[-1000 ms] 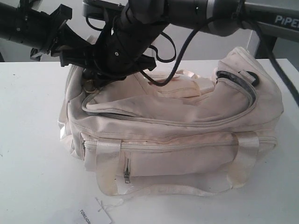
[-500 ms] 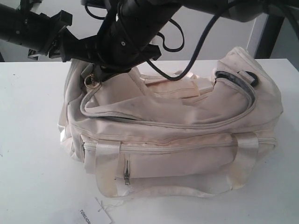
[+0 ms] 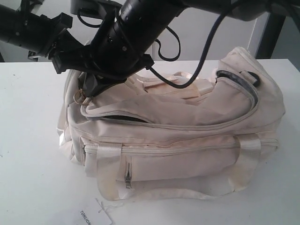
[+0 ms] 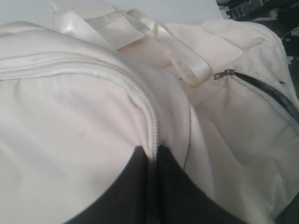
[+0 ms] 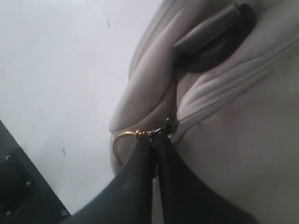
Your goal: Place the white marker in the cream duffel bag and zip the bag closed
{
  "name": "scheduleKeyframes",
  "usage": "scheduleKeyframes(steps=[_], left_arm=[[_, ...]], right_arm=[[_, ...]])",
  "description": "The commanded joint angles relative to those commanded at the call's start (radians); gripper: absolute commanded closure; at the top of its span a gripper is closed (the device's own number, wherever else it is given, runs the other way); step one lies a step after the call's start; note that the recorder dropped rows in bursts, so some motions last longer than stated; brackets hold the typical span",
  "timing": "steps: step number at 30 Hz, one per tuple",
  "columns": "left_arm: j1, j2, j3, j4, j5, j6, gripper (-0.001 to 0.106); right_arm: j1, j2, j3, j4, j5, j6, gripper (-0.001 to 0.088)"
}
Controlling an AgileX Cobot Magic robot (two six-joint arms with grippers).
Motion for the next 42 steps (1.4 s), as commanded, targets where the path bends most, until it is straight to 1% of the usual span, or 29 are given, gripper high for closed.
scheduleKeyframes(steps=[4, 6, 8, 9, 11, 13, 15, 19, 25, 26, 27, 30, 31, 35, 37, 42], left_arm=[[0.0, 0.0, 0.0, 0.0, -0.011, 0.0, 0.105], [0.0, 0.0, 0.0, 0.01, -0.014, 0.0, 0.105], [0.0, 0.0, 0.0, 0.07, -0.03, 0.0, 0.105], [0.0, 0.0, 0.0, 0.132, -0.036, 0.0, 0.105], [0.0, 0.0, 0.0, 0.192, -0.039, 0.0, 0.105], [0.0, 0.0, 0.0, 0.226, -0.041, 0.0, 0.105], [0.0, 0.0, 0.0, 0.233, -0.044, 0.0, 0.105], [0.0, 0.0, 0.0, 0.229, -0.055, 0.0, 0.105], [0.0, 0.0, 0.002, 0.229, -0.051, 0.0, 0.105], [0.0, 0.0, 0.002, 0.229, -0.052, 0.0, 0.104], [0.0, 0.0, 0.002, 0.229, -0.052, 0.0, 0.101], [0.0, 0.0, 0.002, 0.229, -0.052, 0.0, 0.084], [0.0, 0.0, 0.002, 0.229, -0.051, 0.0, 0.076], [0.013, -0.018, 0.002, 0.234, -0.008, 0.0, 0.052], [0.03, -0.037, 0.002, 0.238, 0.04, 0.0, 0.046], [0.083, -0.089, 0.002, 0.254, 0.172, -0.028, 0.045]], right_arm=[[0.0, 0.0, 0.0, 0.045, 0.077, -0.072, 0.0868], [0.0, 0.0, 0.0, 0.076, 0.083, -0.1, 0.0868], [0.0, 0.0, 0.0, 0.103, 0.083, -0.135, 0.0868], [0.0, 0.0, 0.0, 0.103, 0.083, -0.133, 0.0868], [0.0, 0.0, 0.0, 0.103, 0.083, -0.133, 0.0868], [0.0, 0.0, 0.0, 0.103, 0.083, -0.133, 0.0868], [0.0, -0.001, 0.0, 0.103, 0.083, -0.133, 0.0868], [0.0, -0.001, 0.0, 0.076, 0.083, -0.133, 0.0868], [0.0, -0.001, 0.0, -0.021, 0.0, -0.084, 0.0868], [0.0, -0.001, 0.0, -0.039, -0.007, -0.073, 0.0868], [0.0, -0.001, 0.0, -0.045, -0.015, -0.067, 0.0868], [0.0, -0.001, 0.0, -0.045, -0.031, -0.064, 0.0868], [0.0, -0.001, 0.0, -0.045, -0.037, -0.064, 0.0868], [0.0, 0.001, 0.0, -0.042, -0.052, -0.044, 0.0868], [0.0, 0.003, 0.0, -0.042, -0.056, -0.044, 0.0868], [0.0, 0.005, 0.0, -0.042, -0.064, -0.044, 0.0868]])
